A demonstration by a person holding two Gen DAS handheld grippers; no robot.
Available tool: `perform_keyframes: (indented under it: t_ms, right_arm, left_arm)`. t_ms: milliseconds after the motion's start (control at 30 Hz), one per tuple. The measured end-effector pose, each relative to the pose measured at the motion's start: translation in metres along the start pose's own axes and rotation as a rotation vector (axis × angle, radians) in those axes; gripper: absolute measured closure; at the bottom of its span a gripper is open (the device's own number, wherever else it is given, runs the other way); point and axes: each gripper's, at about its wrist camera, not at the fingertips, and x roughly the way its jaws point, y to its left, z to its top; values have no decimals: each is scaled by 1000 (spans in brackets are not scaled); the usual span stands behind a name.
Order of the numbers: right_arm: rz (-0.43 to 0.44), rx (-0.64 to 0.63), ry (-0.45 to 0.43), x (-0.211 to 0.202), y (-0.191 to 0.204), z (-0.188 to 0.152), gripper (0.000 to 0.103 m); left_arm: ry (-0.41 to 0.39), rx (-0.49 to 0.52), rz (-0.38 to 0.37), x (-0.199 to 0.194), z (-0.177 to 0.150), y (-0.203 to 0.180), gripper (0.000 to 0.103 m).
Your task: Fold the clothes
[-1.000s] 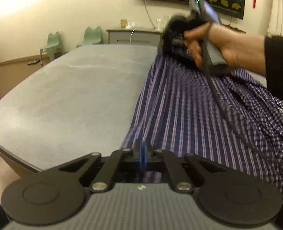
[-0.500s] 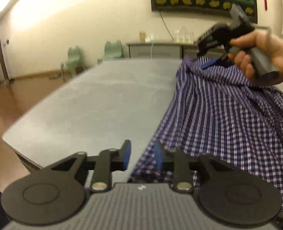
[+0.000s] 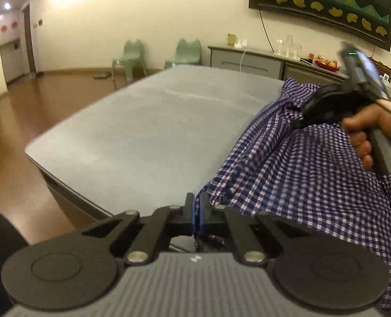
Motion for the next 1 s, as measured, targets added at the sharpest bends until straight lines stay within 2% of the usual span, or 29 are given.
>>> perform_keyframes:
  t_ms: [100, 133, 200, 267, 300, 367, 500, 533, 567, 600, 733, 800, 867, 933, 1000]
  right_arm:
    - [-39, -103, 42, -1, 10, 8, 101]
    - [-19, -45, 40, -4, 1, 13, 96]
    - [30, 111, 18, -11, -23, 22, 66]
    - [116, 303, -33, -11, -51, 28, 52]
    - [166, 394, -58, -6, -64, 31, 52]
    - [214, 522, -64, 6, -81, 40, 52]
    - [175, 597, -60, 23, -84, 59, 54]
    - [163, 612, -58, 27, -84, 64, 59]
    - [145, 595, -69, 27, -83, 67, 85]
    - [124, 565, -83, 26, -81, 70, 98]
    - [160, 500, -250, -22, -84, 58, 103]
    - [79, 479, -210, -29, -91, 43, 103]
    - [-18, 472, -123, -21, -102, 31, 103]
    - [-32, 506, -87, -17, -114, 22, 102]
    - [-26, 521, -86, -19, -117, 21, 101]
  left_arm:
    - [-1, 35, 5, -11, 3, -11, 100]
    - [11, 43, -1, -10, 2, -12, 100]
    - [31, 63, -11, -8, 2, -13, 99]
    - [38, 70, -16, -8, 1, -15, 99]
    - [36, 71, -15, -9, -1, -13, 99]
    - [32, 75, -21, -8, -4, -13, 99]
    - [31, 74, -35, -1, -8, -9, 99]
    - [36, 73, -31, 1, -8, -7, 99]
    - [44, 70, -25, 3, -10, -5, 99]
    - [51, 63, -17, 4, -12, -3, 99]
    - [69, 48, -4, 6, -16, 4, 99]
    - [62, 80, -8, 3, -19, 0, 99]
    - [37, 117, -17, -2, -19, -5, 99]
    - [5, 135, -50, -9, -18, -7, 98]
    - [-42, 112, -86, -18, -14, -3, 93]
